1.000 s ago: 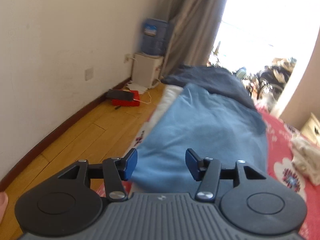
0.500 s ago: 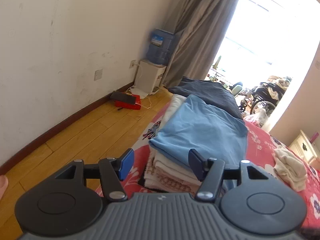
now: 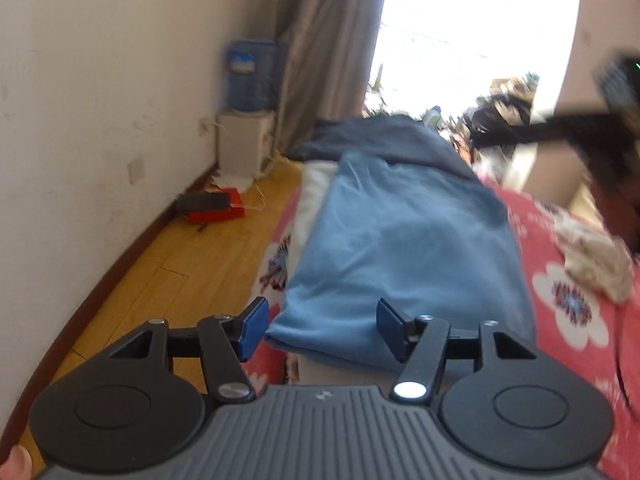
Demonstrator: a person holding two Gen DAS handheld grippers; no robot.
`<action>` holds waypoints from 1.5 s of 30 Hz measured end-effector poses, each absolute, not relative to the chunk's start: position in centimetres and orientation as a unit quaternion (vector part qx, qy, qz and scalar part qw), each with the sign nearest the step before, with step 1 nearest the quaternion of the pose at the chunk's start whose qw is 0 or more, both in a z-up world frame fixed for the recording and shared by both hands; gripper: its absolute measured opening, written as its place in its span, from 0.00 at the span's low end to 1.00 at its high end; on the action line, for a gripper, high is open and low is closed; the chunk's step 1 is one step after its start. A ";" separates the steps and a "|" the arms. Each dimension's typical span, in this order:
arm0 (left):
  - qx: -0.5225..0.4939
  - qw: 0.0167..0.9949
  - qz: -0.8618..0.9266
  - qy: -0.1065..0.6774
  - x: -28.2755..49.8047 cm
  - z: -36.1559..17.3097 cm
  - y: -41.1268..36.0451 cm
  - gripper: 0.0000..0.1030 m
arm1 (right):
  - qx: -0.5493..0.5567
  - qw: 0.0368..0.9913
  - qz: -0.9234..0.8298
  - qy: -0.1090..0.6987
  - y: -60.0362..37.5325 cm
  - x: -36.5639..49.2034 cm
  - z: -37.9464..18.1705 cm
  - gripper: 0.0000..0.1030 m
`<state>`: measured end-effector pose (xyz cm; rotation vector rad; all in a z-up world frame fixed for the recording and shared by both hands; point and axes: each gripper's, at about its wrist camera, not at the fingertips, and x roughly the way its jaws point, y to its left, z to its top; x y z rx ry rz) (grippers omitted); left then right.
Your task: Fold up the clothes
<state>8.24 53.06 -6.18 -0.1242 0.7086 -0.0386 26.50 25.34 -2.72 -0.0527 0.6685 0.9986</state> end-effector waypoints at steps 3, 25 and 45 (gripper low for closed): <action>-0.058 0.935 -0.031 0.348 8.3 -7.1 53.1 0.56 | -0.069 0.805 0.486 0.335 29.1 31.3 -4.0 0.60; -0.011 0.949 0.018 0.313 7.1 -7.7 49.8 0.09 | -0.295 0.761 0.536 0.217 37.6 33.6 -8.3 0.04; -0.246 0.900 0.021 0.360 6.8 -8.1 56.8 0.27 | -0.086 0.799 0.502 0.320 37.9 41.0 -8.4 0.63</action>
